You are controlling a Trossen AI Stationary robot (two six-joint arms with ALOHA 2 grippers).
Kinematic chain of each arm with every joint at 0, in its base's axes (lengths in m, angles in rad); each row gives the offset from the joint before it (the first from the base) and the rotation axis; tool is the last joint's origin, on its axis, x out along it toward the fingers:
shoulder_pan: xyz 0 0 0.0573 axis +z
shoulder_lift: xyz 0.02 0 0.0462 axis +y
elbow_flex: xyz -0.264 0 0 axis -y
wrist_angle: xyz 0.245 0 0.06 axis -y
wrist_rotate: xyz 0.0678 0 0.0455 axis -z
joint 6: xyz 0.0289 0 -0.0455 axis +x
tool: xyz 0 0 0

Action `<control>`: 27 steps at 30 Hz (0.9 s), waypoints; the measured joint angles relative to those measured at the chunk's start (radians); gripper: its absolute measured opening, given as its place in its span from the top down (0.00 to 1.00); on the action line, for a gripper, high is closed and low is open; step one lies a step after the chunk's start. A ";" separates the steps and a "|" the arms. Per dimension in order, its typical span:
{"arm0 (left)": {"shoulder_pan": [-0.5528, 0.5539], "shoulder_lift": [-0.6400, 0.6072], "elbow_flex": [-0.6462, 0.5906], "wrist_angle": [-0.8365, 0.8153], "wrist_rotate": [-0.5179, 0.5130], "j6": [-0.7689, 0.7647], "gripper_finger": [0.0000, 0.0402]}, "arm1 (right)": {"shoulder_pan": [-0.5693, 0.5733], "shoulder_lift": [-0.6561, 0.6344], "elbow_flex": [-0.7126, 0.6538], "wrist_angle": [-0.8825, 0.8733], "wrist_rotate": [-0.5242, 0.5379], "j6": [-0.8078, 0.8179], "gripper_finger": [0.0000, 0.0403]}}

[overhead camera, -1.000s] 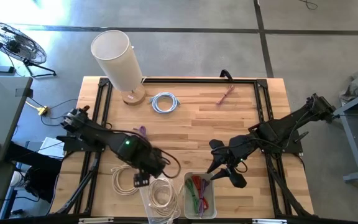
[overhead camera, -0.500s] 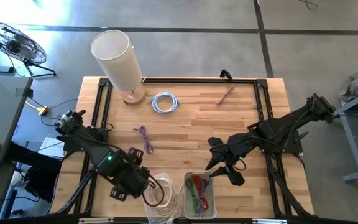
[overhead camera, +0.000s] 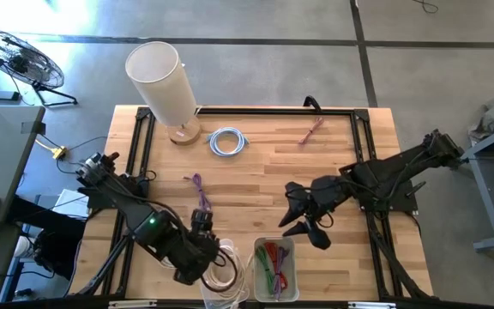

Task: Pick & Place USB Port
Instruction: Put the brown HDMI cable into the transparent bin

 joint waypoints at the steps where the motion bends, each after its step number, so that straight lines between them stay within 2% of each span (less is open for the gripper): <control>1: 0.000 0.000 0.000 0.015 -0.018 0.011 0.18 | -0.002 0.000 0.000 0.004 0.001 0.000 0.70; 3: 0.001 -0.001 0.000 0.027 -0.025 0.013 0.18 | -0.006 0.000 0.000 0.013 0.007 0.001 0.70; 8: -0.001 -0.001 0.000 0.016 0.060 -0.125 0.18 | -0.008 0.000 0.000 0.029 0.008 0.007 0.70; 15: 0.000 -0.001 0.000 -0.021 0.031 -0.080 0.18 | -0.008 0.000 0.000 0.035 0.053 0.000 0.70; 19: 0.000 -0.007 0.000 -0.122 0.073 -0.126 0.18 | -0.008 0.000 0.000 0.035 0.051 0.000 0.70; 23: 0.000 -0.024 0.001 -0.321 0.143 -0.151 0.18 | -0.008 0.000 0.000 0.035 0.066 0.000 0.70; 27: -0.005 -0.032 -0.061 -0.296 0.198 0.043 0.18 | -0.014 0.000 0.000 0.042 0.095 0.000 0.70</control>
